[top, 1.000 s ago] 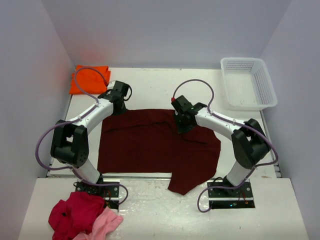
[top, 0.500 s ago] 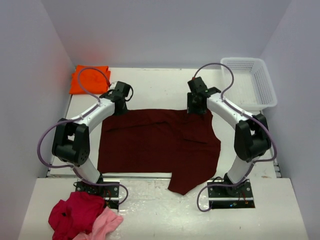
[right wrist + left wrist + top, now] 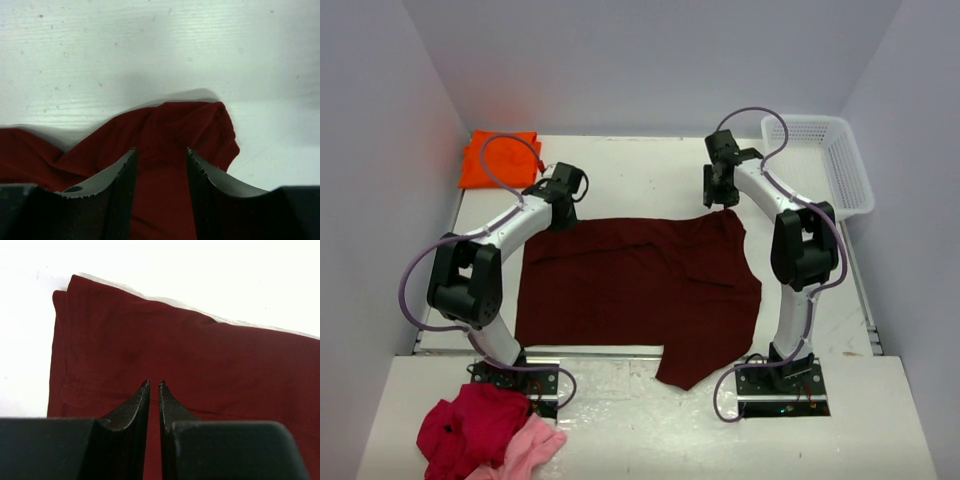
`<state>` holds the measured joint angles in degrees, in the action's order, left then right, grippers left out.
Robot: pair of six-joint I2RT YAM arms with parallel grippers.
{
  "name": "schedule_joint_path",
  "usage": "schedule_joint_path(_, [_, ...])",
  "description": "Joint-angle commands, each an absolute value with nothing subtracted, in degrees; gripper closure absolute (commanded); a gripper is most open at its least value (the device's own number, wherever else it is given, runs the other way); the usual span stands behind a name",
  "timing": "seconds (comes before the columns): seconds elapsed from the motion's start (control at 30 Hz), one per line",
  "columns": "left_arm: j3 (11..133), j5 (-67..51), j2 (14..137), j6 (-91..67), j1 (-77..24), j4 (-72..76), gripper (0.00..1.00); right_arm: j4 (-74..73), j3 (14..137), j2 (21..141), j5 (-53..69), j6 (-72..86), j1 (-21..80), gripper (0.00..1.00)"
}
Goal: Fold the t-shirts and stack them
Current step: Fold the flattened tshirt in 1/3 of the way
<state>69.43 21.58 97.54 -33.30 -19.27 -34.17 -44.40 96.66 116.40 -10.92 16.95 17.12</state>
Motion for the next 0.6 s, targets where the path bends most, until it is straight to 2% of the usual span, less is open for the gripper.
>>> schedule_joint_path(0.0, [71.37,21.27,97.73,-31.99,-19.51,-32.26,0.87,-46.41,99.14,116.54,-12.56,15.64,15.47,0.55])
schedule_joint_path(0.3, [71.37,20.57,98.09,-32.43,-19.69,-31.73,0.87,-46.49,97.29,117.16,-12.92,15.38,13.36,0.58])
schedule_joint_path(0.57, [71.46,20.92,96.59,-32.17,-19.69,-31.90,0.87,-47.11,100.90,121.20,-10.20,15.47,13.18,0.62])
